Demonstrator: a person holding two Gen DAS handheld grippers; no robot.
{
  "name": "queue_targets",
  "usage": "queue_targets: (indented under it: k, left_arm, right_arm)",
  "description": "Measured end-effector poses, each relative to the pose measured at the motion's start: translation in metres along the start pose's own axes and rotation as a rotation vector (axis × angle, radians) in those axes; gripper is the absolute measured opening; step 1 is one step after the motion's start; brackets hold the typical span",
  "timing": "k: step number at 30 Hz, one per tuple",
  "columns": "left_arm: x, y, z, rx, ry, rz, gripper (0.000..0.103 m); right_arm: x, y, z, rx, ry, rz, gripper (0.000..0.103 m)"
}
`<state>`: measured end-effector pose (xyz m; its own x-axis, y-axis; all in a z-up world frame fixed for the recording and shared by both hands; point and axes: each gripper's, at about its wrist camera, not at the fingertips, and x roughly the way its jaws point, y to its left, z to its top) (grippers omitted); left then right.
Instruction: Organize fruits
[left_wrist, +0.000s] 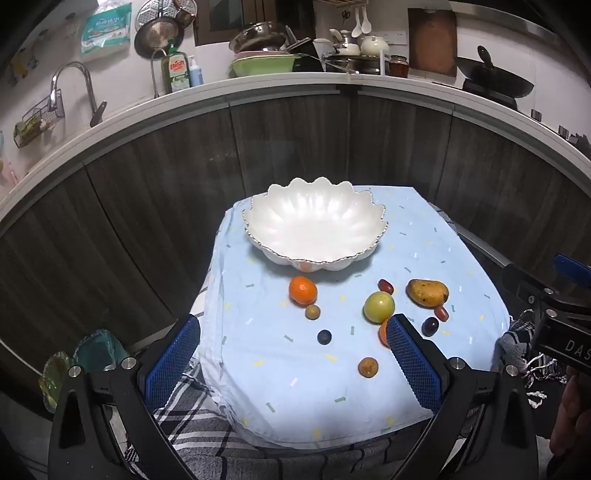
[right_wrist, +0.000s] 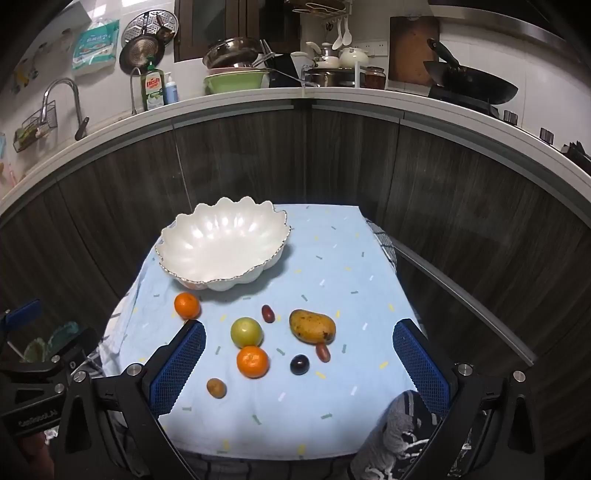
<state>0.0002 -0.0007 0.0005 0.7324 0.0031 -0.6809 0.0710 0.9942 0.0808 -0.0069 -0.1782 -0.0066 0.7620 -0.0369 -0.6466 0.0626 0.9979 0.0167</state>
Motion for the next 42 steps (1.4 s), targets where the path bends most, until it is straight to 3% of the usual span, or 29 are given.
queue_targets:
  k: [6, 42]
  left_arm:
    - [-0.002, 0.009, -0.004, -0.038, -0.006, -0.045, 0.102]
    - [-0.008, 0.002, -0.003, -0.009, -0.020, -0.023, 0.102]
  right_arm:
    - [-0.002, 0.000, 0.000, -0.003, -0.008, 0.006, 0.103]
    - [-0.002, 0.000, -0.002, 0.001, -0.017, 0.000, 0.103]
